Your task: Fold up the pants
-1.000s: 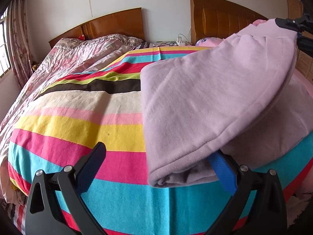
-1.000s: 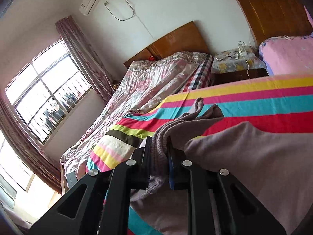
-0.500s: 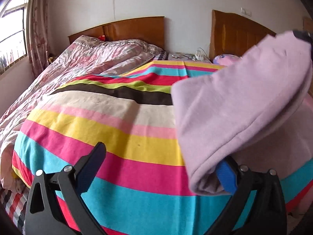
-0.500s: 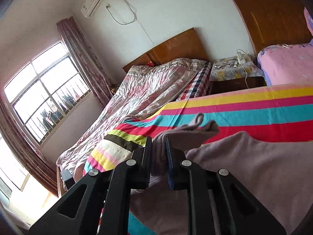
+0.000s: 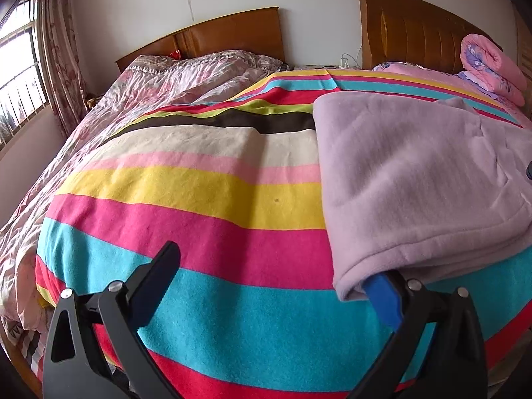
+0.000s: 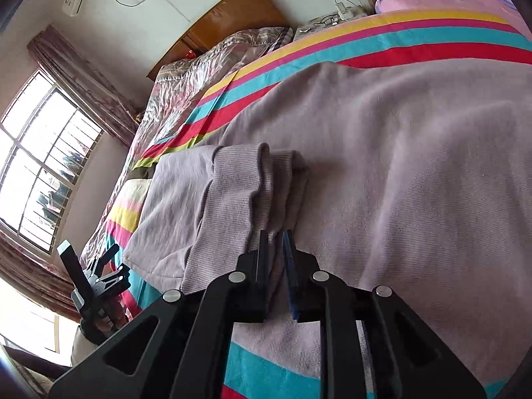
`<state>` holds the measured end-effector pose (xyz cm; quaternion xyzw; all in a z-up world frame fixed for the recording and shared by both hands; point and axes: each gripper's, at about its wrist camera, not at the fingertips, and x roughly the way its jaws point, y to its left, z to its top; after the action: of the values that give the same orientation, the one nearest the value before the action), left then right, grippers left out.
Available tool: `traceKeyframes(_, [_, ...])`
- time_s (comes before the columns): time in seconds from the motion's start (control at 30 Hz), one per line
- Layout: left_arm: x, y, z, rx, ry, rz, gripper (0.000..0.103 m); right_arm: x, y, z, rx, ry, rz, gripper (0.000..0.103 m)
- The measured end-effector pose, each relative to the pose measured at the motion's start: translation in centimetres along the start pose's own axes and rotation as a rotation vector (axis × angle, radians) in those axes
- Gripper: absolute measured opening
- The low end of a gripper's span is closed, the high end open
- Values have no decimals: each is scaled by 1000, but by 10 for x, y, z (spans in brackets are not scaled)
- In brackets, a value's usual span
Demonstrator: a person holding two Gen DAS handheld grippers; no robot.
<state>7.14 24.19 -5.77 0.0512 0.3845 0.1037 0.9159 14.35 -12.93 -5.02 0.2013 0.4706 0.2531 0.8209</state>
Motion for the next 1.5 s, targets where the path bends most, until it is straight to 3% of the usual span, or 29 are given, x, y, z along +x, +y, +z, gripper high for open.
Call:
traceKeyframes(0.1, [0, -2, 0, 6, -3, 12, 102, 6, 21, 7, -108, -6, -41, 19])
traceKeyframes(0.2, [0, -3, -1, 3, -2, 14, 102, 18, 16, 18, -66, 9, 5, 22])
traceKeyframes(0.23, [0, -2, 0, 2, 0, 15, 102, 22, 9, 19, -38, 15, -4, 31])
traceKeyframes(0.27, [0, -3, 0, 3, 2, 18, 102, 23, 4, 17, -17, 16, -2, 75])
traceKeyframes(0.3, [-1, -4, -1, 4, 3, 24, 102, 23, -3, 15, 5, 5, 5, 90])
traceKeyframes(0.43, [-20, -11, -8, 52, -11, 47, 102, 13, -12, 12, 18, -27, -3, 82])
traceKeyframes(0.57, [-40, -11, -17, 173, 59, -58, 101, 2, 12, 24, -87, -87, 8, 82])
traceKeyframes(0.63, [-65, 7, 5, 84, -14, -145, 100, 9, 37, 32, -195, -93, 4, 82])
traceKeyframes(0.73, [-92, 31, 64, -124, -181, -278, 102, 33, 74, 37, -339, -63, -35, 82])
traceKeyframes(0.8, [-81, 21, 106, -179, -202, -364, 102, 53, 94, 35, -425, -21, -56, 82])
traceKeyframes(0.87, [-50, -10, 139, -178, -159, -457, 102, 72, 105, 31, -496, 14, -99, 82])
traceKeyframes(0.97, [16, -58, 156, -152, -43, -562, 102, 94, 98, 22, -555, 74, -171, 82])
traceKeyframes(1.03, [66, -88, 150, -119, 68, -536, 101, 99, 90, 19, -587, 65, -176, 82])
traceKeyframes(1.1, [101, -100, 136, -90, 120, -477, 101, 95, 87, 19, -570, 57, -166, 82])
traceKeyframes(1.3, [107, -89, 134, -167, 79, -417, 101, 93, 93, 48, -557, -3, -180, 83])
traceKeyframes(1.37, [106, -93, 133, -153, 76, -381, 101, 102, 76, 68, -495, 31, -167, 90])
traceKeyframes(1.47, [105, -98, 135, -102, 85, -320, 102, 124, 31, 96, -327, 115, -178, 92])
traceKeyframes(1.5, [106, -100, 137, -89, 91, -303, 102, 120, 28, 101, -313, 100, -123, 92])
